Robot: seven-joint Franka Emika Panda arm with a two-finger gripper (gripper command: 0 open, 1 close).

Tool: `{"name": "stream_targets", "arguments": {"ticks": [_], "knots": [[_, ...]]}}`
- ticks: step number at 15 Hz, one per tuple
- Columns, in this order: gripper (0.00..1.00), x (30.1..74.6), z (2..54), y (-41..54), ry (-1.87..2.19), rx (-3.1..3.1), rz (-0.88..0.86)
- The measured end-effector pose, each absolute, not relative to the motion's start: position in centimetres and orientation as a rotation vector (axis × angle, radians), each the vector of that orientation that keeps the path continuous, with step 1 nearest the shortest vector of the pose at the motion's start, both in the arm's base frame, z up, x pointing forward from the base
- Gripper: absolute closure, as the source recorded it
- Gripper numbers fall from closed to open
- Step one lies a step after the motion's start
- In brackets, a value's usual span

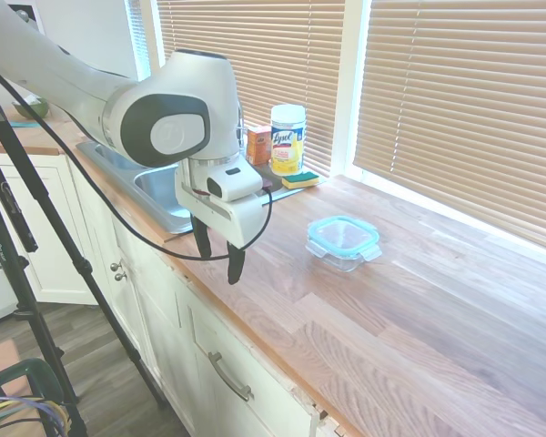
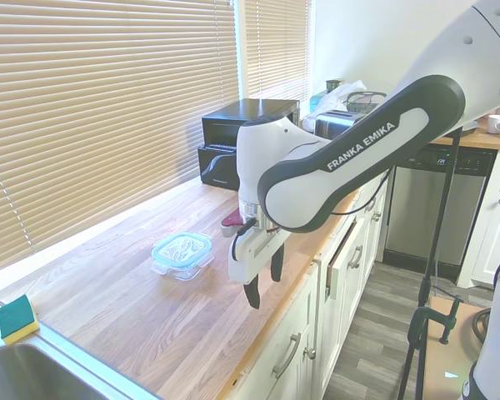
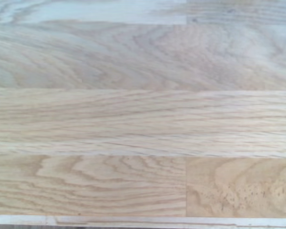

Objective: Uncover the lid of the food container

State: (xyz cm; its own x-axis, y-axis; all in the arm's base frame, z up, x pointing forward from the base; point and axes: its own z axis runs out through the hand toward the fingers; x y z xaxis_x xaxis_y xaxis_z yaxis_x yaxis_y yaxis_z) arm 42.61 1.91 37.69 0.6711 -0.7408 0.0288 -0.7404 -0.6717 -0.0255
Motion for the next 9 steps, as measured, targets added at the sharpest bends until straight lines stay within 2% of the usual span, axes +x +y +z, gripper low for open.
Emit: {"name": "stream_targets", "arguments": {"ticks": [4,9], "knots": [[0.0,43.6,38.7,1.4,1.221,-2.865,-0.072],[0.0,48.0,39.9,0.2,1.195,-2.857,-0.092]]}}
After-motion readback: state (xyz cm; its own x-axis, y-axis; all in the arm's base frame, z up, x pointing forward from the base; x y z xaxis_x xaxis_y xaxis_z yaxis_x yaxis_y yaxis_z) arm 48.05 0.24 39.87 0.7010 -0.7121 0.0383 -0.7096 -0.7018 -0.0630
